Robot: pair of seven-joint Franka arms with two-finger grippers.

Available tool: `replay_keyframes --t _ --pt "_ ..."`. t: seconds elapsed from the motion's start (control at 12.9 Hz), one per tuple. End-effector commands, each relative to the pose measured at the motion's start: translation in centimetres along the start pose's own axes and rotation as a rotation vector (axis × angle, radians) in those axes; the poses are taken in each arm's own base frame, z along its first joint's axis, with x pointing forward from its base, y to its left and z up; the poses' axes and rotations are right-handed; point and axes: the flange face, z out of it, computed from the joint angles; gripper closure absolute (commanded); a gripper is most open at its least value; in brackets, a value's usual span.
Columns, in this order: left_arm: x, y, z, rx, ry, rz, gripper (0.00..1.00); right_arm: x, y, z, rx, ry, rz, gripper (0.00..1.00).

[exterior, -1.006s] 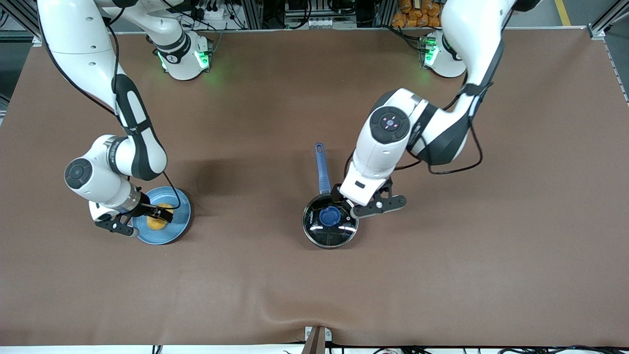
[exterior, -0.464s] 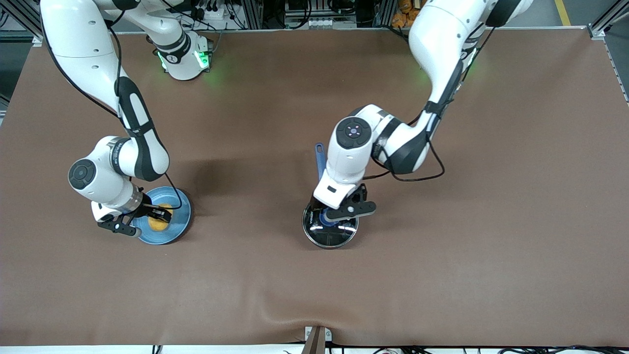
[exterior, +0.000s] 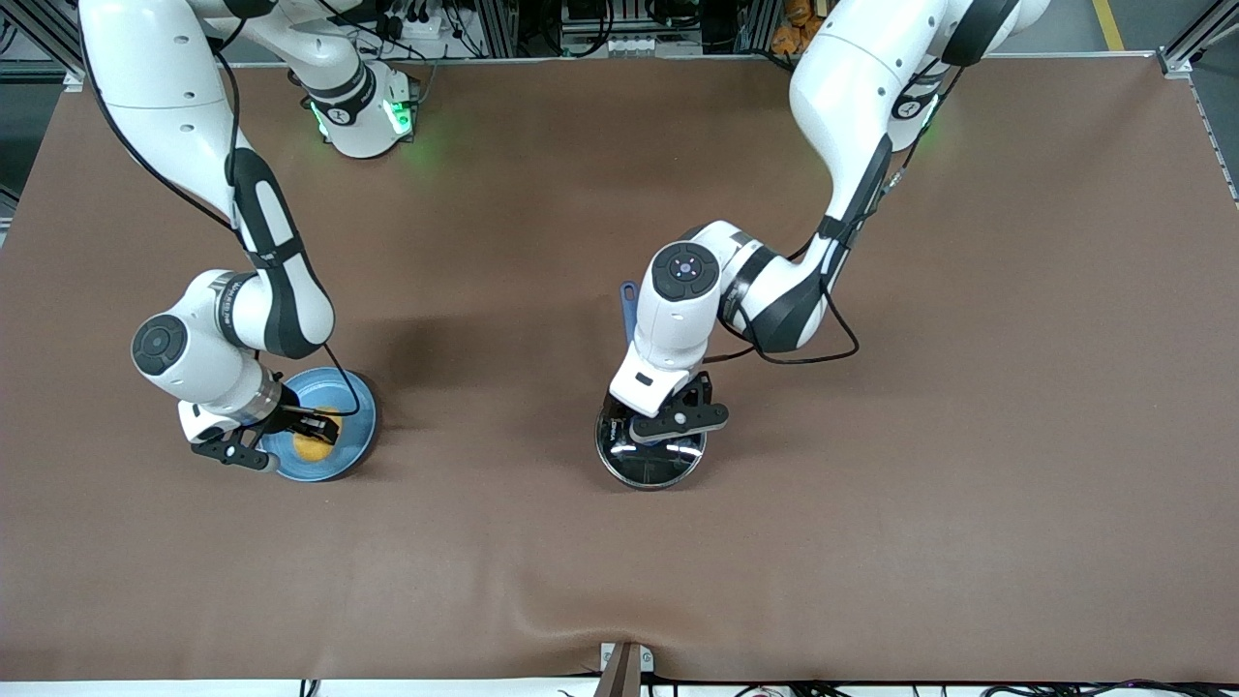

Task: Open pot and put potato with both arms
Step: 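Grasp the yellow potato with the right gripper while the left grasps the knob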

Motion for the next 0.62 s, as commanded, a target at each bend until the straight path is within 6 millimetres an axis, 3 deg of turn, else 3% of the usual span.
replay_keyframes --t 0.0,0.31,0.46,0.54 --pt "0.4 0.8 0.9 0.005 0.057 -0.001 0.00 0.8 -1.9 -3.5 0.050 -0.033 -0.005 0.70" --pt "0.2 1.0 1.3 0.008 0.061 -0.013 0.00 0.9 -6.2 -7.4 0.084 -0.028 -0.026 0.69" --pt "0.3 1.2 0.7 -0.002 0.064 -0.079 0.84 0.0 -10.3 -8.8 0.098 -0.032 -0.007 0.69" --pt "0.4 1.2 0.6 -0.003 0.065 -0.085 1.00 -0.2 -12.0 -9.6 0.103 -0.041 0.023 0.69"
